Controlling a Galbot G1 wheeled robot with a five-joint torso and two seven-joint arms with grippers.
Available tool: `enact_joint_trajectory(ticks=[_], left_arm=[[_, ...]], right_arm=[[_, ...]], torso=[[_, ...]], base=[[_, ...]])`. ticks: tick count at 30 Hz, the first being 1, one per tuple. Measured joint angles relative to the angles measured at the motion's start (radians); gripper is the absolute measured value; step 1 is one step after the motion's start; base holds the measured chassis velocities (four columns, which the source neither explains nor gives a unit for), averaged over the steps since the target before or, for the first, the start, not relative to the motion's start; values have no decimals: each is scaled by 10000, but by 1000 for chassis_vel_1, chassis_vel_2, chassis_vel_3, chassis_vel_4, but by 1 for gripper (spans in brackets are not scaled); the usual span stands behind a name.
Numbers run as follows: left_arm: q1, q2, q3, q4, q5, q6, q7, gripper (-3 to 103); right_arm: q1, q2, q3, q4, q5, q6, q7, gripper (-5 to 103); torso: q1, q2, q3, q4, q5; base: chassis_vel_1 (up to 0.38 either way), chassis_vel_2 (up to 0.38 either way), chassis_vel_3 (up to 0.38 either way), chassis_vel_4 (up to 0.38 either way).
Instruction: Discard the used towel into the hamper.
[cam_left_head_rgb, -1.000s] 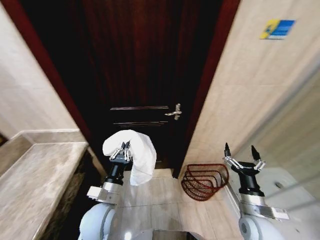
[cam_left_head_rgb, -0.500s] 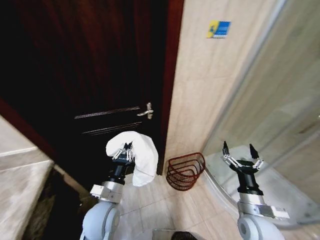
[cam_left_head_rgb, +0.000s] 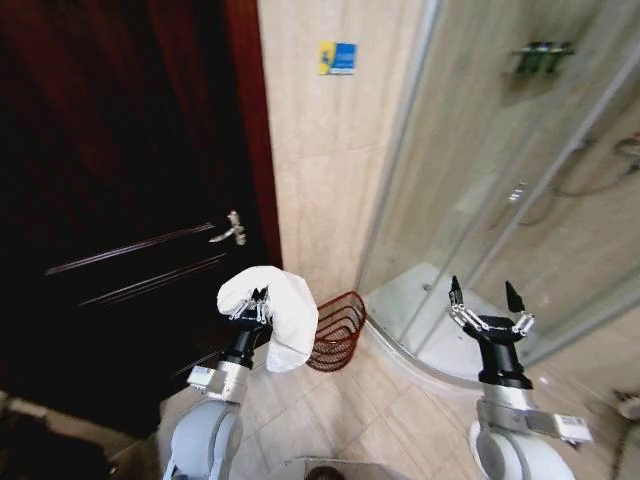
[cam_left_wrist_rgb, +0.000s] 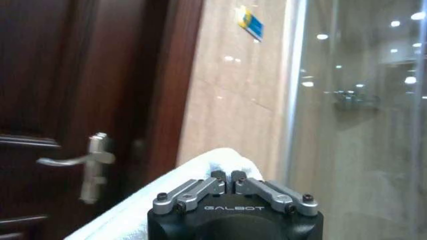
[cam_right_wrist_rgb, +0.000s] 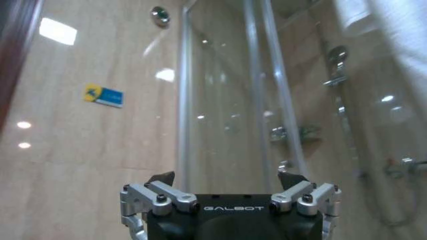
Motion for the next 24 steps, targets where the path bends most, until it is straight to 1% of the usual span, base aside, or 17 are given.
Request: enact_joint_trajectory(ticks=[11, 13, 14, 15, 16, 17, 18, 19, 21, 22, 23, 24], left_arm=[[-150, -73, 119, 642, -95, -221, -18, 3], [-360, 71, 115, 1040, -229, -242, -25, 3], [-360, 71, 115, 1040, -229, -242, -25, 3], [-458, 138, 102, 1178, -310, -307, -37, 3], [-689, 335, 70, 1497, -531, -569, -43, 3], [-830, 494, 57, 1685, -655, -684, -42, 3], [-830, 494, 57, 1685, -655, -684, -42, 3], [-950, 637, 42, 1838, -737, -734, -42, 3], [-1484, 1172, 0, 2439, -917, -779, -31, 3], [-1632, 1309, -1, 2600, -968, -782, -29, 3], [-1632, 1309, -1, 2600, -968, -782, -29, 3], [-1925, 1583, 1, 2898, -1056, -782, -25, 3]], right_arm=[[-131, 142, -43, -226, -56, 328, -227, 100], [-125, 138, -33, -344, -58, 386, -242, 100], [-125, 138, -33, -344, -58, 386, -242, 100], [-117, 126, -16, -378, -58, 391, -243, 100], [-105, 95, 7, -439, -58, 395, -243, 100], [-102, 80, 20, -477, -62, 395, -243, 100], [-102, 80, 20, -477, -62, 395, -243, 100], [-95, 72, 27, -522, -71, 396, -243, 100], [-69, 66, 29, -671, -123, 408, -250, 100], [-62, 66, 32, -717, -140, 413, -252, 100], [-62, 66, 32, -717, -140, 413, -252, 100], [-49, 65, 43, -793, -168, 425, -257, 100]], torso=[[0, 0, 0, -1, 1], [0, 0, 0, 1, 1], [0, 0, 0, 1, 1], [0, 0, 0, 0, 0], [0, 0, 0, -1, -2], [0, 0, 0, -3, -2], [0, 0, 0, -3, -2], [0, 0, 0, -5, -1], [0, 0, 0, -2, -2], [0, 0, 0, -1, -1], [0, 0, 0, -1, -1], [0, 0, 0, -1, -1]], base=[[-128, -127, -128, -121], [-121, -127, -123, -112], [-126, -116, -122, -112], [-126, -116, -112, -132], [-139, -119, -108, -120], [-107, -105, -108, -120], [-107, -105, -108, -120], [-107, -105, -95, -97], [-57, -67, -71, -51], [-18, -51, -47, -13], [-18, -51, -47, -13], [0, 0, 0, 0]])
